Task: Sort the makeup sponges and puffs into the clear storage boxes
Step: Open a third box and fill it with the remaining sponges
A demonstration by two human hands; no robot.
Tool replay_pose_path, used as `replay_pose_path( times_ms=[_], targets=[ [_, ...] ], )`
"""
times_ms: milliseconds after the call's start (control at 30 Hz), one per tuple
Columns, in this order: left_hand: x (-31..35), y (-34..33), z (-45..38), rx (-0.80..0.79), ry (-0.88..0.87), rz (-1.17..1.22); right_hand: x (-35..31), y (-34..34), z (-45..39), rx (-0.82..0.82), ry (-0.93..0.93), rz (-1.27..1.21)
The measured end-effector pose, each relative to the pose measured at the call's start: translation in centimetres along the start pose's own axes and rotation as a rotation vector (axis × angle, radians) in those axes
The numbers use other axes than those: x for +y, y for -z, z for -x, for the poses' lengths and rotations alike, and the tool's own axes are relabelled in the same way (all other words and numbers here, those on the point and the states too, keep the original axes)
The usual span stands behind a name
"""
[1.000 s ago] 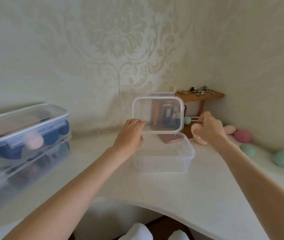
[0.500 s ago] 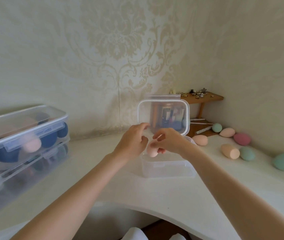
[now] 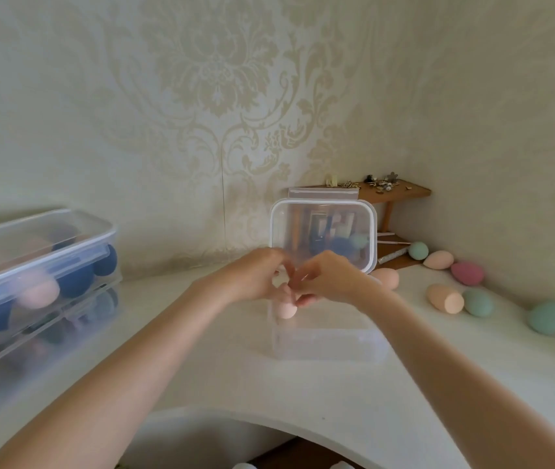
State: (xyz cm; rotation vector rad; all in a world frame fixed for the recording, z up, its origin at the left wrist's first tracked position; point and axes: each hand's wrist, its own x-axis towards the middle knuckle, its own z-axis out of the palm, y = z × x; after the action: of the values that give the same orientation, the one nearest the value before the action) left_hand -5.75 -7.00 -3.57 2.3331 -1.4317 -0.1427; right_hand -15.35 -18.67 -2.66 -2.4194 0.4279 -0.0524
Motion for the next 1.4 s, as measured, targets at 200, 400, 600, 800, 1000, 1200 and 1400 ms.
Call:
replay_pose_path(
  times_ms=[200,400,600,800,1000,1200,1400],
  targets=[
    [0.2,-1.0,-1.1,0.054,-0.006,-0.098,3.4,7.6,0.2,0.426,-0.124,-0.119],
    [0.6,-1.3,-0.9,0.111,-0.012,-0.123,10.5,5.3,-1.6,0.422,-0.278,0.51],
    [0.9,-1.6,-0.7,0.153,0.041,-0.102,11.6,4.7,-1.4,0.557,-0.277,0.367],
    [2.9,-2.6,-2.3,0.17,0.08,-0.074,6.2,9.9,1.2,0.688,-0.14,-0.349],
    [3.9,-2.9,-3.6,0.12,0.091,-0.094,4.5,5.5,2.2,0.054,-0.035,0.019],
    [3.3,-2.7,-3.5,0.122,0.02,-0.118,4.9,2.8,0.5,0.069,-0.017,0.304],
    [3.4,-2.8,-4.0,0.101,0.002,-0.127,5.1,2.3,-0.1,0.099,-0.027,0.446]
  ],
)
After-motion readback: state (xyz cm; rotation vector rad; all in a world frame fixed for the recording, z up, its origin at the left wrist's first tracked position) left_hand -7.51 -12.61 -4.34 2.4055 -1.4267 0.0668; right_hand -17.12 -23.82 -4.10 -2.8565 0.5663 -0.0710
